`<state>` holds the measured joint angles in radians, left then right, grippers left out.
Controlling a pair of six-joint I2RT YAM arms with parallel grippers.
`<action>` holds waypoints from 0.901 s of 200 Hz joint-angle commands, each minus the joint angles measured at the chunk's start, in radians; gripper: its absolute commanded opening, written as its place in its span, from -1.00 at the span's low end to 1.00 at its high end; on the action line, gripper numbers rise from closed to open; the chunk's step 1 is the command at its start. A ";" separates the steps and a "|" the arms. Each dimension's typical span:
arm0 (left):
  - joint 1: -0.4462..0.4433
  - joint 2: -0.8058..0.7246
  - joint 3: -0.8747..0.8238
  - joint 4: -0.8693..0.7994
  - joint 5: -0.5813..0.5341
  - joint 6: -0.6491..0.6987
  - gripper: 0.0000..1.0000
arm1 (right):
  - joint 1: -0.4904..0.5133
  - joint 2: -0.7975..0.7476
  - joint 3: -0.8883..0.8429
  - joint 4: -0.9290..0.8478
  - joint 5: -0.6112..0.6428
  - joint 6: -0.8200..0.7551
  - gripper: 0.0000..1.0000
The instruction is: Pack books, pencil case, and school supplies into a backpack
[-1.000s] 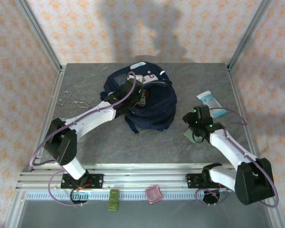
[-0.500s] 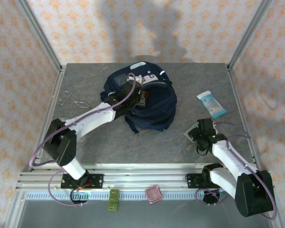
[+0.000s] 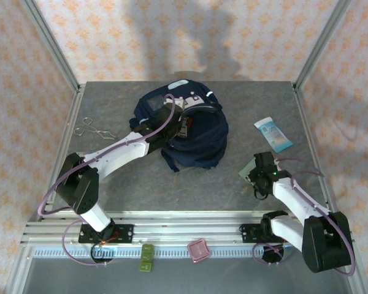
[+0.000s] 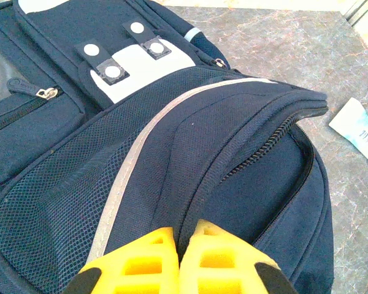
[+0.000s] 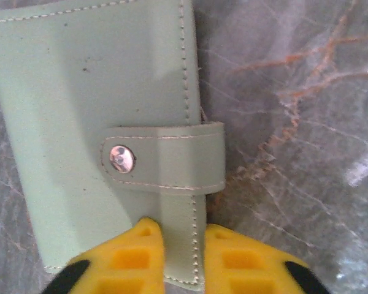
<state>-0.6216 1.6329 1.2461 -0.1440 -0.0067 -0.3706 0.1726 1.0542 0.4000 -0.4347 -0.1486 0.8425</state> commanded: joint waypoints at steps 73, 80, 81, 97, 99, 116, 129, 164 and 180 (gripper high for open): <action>0.004 -0.052 0.019 0.064 0.001 -0.027 -1.00 | 0.003 -0.150 0.113 0.028 0.011 -0.034 -1.00; 0.005 -0.052 0.021 0.062 -0.001 -0.026 -1.00 | 0.004 -0.167 0.131 0.025 0.005 -0.040 -1.00; 0.004 -0.053 0.022 0.062 -0.001 -0.025 -1.00 | 0.004 -0.170 0.134 0.025 0.006 -0.041 -1.00; 0.005 -0.057 0.024 0.060 0.001 -0.025 -1.00 | 0.004 -0.211 0.170 0.045 -0.025 -0.055 -1.00; 0.005 -0.057 0.024 0.061 0.001 -0.025 -1.00 | 0.004 -0.214 0.175 0.048 -0.029 -0.057 -1.00; 0.006 -0.060 0.028 0.058 0.002 -0.024 -1.00 | 0.002 -0.237 0.224 0.080 -0.085 -0.083 -1.00; 0.006 -0.059 0.035 0.058 0.007 -0.024 -1.00 | 0.003 -0.231 0.256 0.112 -0.160 -0.110 -1.00; 0.006 -0.066 0.054 0.061 0.024 -0.029 -1.00 | 0.048 -0.179 0.279 0.271 -0.423 -0.135 -1.00; 0.006 -0.067 0.063 0.063 0.030 -0.030 -1.00 | 0.114 -0.130 0.300 0.320 -0.465 -0.141 -1.00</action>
<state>-0.6205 1.6314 1.2495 -0.1444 0.0002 -0.3702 0.2138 0.8734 0.6613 -0.2394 -0.4507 0.7387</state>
